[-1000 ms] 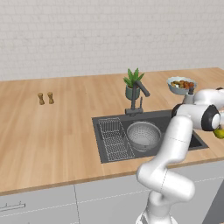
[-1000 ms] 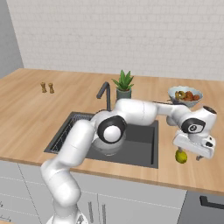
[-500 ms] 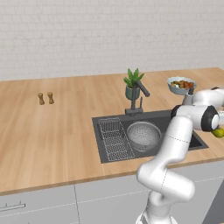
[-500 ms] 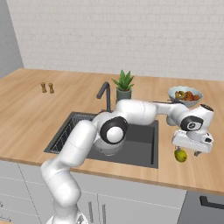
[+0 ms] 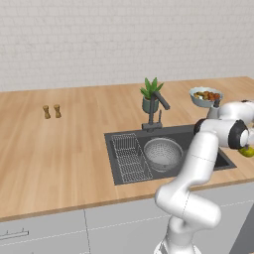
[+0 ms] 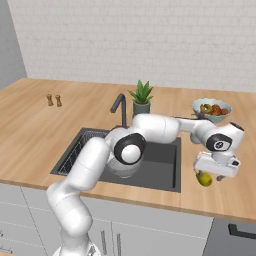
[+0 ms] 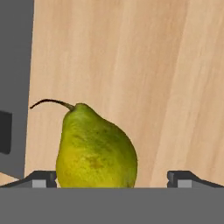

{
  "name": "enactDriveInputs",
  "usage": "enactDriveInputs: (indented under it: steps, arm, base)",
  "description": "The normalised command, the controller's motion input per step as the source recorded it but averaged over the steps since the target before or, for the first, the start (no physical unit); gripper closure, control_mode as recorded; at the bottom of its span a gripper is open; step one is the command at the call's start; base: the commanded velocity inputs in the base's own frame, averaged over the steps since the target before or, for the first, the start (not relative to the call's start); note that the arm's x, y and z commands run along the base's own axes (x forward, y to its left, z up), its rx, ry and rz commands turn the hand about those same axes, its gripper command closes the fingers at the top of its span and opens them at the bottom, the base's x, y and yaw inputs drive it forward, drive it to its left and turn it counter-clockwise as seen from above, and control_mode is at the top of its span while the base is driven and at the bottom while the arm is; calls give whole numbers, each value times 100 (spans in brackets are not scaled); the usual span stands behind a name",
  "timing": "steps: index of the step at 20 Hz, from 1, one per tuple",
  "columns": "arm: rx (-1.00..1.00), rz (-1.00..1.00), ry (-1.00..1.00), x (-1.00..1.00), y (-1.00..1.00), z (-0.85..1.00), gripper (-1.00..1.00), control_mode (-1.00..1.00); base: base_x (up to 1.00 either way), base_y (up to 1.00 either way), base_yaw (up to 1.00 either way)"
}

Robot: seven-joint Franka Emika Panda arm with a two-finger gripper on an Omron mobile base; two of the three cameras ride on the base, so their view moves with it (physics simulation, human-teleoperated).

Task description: Put the colander in the sink, put the pear in the colander, and turn on the sink faucet and pour water over the colander.

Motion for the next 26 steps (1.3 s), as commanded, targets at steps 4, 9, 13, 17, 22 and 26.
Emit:
enactDriveInputs:
  steps: [4,9,13,17,22,26]
  arm:
    - [6,8,0,-14,27,-24,-100,-100]
    - [3,5,-1,-7,45,-29,-100,-100]
    - [1,3,0,0,52,-36,-100,-100]
    - [0,3,0,0,47,-37,100,-100]
    - [2,1,-12,-48,39,-2,100,-100]
    - [7,14,-36,-49,85,70,100,-100]
  base:
    - [0,0,0]
    - [0,0,0]
    - [0,0,0]
    - [0,0,0]
    - [0,0,0]
    - [0,0,0]
